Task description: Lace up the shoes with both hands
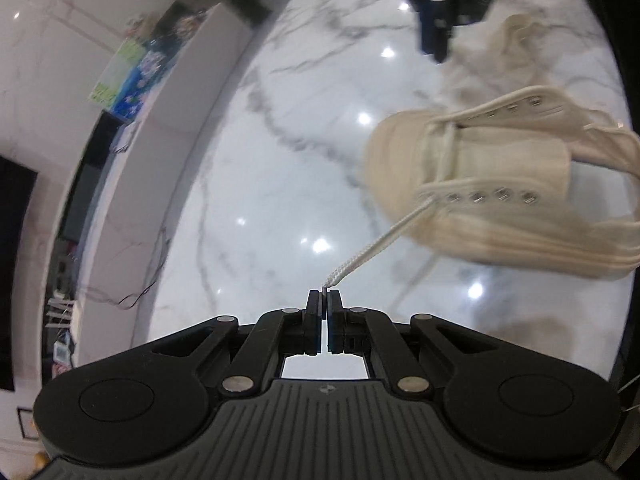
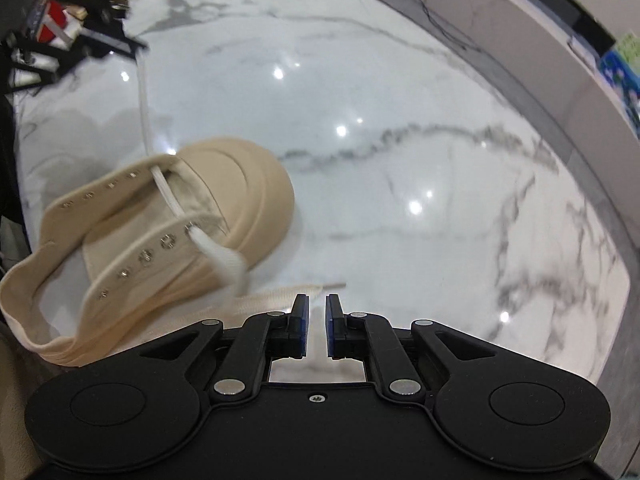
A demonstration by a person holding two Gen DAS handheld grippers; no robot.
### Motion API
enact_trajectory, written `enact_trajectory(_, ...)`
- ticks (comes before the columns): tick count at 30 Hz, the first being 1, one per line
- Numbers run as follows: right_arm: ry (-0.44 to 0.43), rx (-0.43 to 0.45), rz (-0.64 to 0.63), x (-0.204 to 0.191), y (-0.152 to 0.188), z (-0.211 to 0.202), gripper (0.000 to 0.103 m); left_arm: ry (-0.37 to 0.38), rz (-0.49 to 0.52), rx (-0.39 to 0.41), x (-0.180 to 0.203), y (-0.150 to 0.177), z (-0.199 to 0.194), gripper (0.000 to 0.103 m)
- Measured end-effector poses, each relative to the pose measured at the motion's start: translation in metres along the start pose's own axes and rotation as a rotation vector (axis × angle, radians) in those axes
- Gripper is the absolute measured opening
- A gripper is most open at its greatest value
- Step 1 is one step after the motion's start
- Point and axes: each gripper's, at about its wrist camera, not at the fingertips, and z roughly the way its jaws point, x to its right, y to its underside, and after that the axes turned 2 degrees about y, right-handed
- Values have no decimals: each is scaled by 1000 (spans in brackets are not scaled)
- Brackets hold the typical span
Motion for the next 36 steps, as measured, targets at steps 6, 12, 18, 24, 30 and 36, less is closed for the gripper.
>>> enact_trajectory(6, -32, -52, 103, 12, -16, 28, 26, 2, -3, -21, -4, 5, 8, 2)
enact_trajectory(12, -92, -117, 334, 35, -26, 56, 26, 18, 13, -10, -1, 2, 17, 2)
enact_trajectory(18, -78, -141, 369, 33, -30, 66, 27, 30, 10, 1, -3, 1, 23, 2)
enact_trajectory(24, -105, -135, 359, 17, -28, 66, 27, 44, 10, -4, -1, 3, 25, 2)
enact_trajectory(30, -47, -122, 306, -1, -38, 69, 25, 47, 5, 0, 1, 4, 21, 2)
enact_trajectory(36, 15, -84, 227, -15, -31, 65, 2, 38, -7, 11, 2, 4, 19, 2)
